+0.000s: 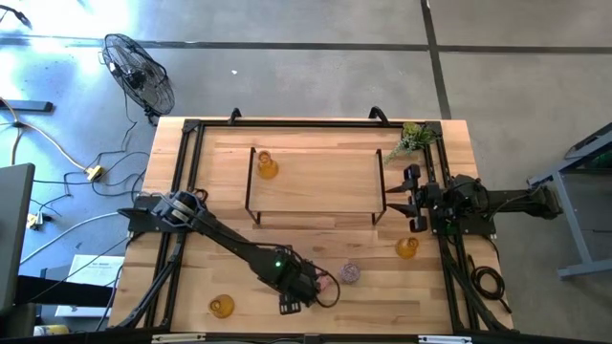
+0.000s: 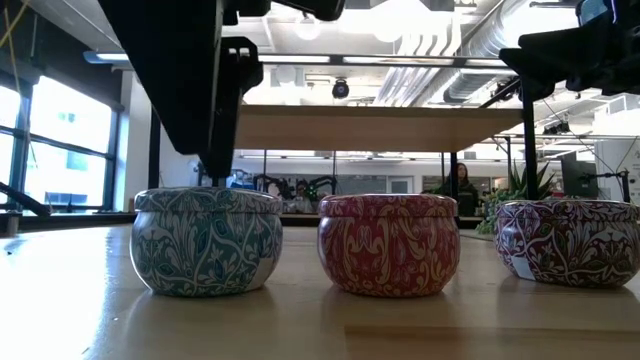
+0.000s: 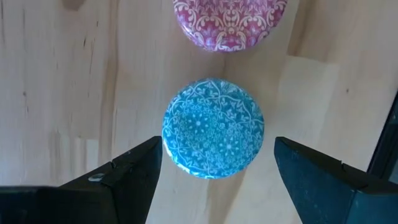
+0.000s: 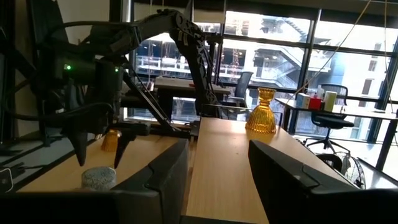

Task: Pick & Place candle stick holders
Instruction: Put the blue scented candle on the shelf

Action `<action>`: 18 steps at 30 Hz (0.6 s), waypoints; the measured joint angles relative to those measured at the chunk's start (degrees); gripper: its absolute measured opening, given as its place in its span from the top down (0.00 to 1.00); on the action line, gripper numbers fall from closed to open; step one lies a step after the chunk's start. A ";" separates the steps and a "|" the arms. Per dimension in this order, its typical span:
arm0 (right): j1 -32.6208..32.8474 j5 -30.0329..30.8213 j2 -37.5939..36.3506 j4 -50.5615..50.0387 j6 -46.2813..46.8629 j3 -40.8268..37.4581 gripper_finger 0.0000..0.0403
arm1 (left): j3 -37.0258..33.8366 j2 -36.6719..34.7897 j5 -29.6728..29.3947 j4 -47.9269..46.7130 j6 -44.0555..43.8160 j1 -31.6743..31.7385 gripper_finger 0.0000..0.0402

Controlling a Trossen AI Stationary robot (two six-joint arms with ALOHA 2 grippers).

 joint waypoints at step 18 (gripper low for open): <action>0.00 -0.01 0.00 -0.06 0.35 0.00 0.59 | 0.07 2.47 1.92 2.37 -0.19 0.00 0.25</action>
